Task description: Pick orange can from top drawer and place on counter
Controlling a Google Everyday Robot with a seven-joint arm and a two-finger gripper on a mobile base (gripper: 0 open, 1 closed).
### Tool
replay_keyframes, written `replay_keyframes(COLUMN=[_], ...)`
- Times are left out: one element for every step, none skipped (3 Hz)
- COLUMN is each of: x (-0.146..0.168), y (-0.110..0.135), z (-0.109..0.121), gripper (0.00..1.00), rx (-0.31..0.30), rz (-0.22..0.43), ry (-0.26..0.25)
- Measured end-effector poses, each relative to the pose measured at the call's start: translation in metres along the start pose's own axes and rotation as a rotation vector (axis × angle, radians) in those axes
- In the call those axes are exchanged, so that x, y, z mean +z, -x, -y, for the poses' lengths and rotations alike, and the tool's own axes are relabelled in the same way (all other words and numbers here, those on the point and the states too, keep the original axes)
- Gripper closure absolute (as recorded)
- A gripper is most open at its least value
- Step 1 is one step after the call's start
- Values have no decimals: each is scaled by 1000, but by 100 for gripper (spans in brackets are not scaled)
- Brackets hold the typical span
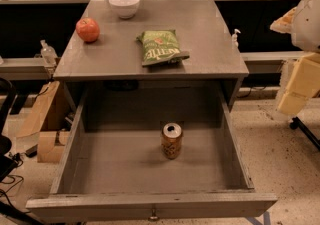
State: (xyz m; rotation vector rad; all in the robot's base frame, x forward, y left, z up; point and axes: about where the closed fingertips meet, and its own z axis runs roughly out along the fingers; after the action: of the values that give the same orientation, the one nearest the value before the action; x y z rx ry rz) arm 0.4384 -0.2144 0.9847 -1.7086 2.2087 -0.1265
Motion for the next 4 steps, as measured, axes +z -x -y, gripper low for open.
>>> replay_keyframes(x=[0,15,69,128], y=[0,-5,-23,-20], z=[1,0,-5,-6], gripper=[0,0,0,0], rx=[2,21,53,93], rz=[12,112,284,493], ry=[-4,5,30,29])
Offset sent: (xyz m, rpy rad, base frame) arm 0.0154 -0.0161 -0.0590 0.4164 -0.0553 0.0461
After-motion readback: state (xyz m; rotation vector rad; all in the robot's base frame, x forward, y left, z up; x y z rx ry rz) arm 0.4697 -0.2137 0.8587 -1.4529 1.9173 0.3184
